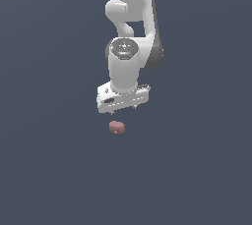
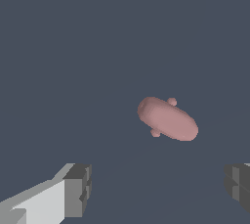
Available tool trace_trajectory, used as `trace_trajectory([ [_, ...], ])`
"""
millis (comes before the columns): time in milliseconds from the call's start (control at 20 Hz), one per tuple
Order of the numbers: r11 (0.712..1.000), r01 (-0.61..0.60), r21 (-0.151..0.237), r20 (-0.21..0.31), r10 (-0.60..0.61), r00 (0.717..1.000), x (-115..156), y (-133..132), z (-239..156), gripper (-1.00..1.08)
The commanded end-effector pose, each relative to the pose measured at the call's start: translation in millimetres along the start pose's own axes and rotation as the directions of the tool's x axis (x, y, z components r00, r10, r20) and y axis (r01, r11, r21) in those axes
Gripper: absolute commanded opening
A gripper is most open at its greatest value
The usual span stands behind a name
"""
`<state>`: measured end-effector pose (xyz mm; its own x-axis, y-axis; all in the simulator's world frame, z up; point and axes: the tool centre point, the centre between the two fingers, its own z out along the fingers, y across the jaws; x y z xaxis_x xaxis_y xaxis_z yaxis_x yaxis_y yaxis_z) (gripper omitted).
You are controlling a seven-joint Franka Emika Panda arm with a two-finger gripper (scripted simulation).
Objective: Pick up the object and move it to a goal position.
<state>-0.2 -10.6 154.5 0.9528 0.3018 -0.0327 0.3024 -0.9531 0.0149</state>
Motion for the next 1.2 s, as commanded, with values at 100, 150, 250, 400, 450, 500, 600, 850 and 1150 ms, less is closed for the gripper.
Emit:
trace_trajectory([
  [100,0.993,0.118,-0.001,-0.001,-0.118,0.993,2.1,4.3,6.1,1.0],
  [150,0.99,0.144,-0.001,-0.002,-0.144,0.99,2.5,5.3,7.5,1.0],
  [250,0.981,0.195,-0.001,-0.002,-0.195,0.981,3.4,7.2,10.2,1.0],
  [400,0.963,0.271,-0.002,-0.004,-0.271,0.963,4.7,10.0,14.2,1.0],
  [450,0.955,0.296,-0.002,-0.004,-0.296,0.955,5.2,10.9,15.6,1.0],
  [500,0.947,0.321,-0.002,-0.005,-0.321,0.947,5.6,11.9,16.9,1.0],
  [600,0.929,0.369,-0.003,-0.006,-0.369,0.929,6.5,13.7,19.6,1.0],
  [850,0.874,0.487,-0.004,-0.009,-0.487,0.874,8.6,18.3,26.2,1.0],
  [1150,0.788,0.616,-0.006,-0.014,-0.616,0.788,11.0,23.7,34.0,1.0],
])
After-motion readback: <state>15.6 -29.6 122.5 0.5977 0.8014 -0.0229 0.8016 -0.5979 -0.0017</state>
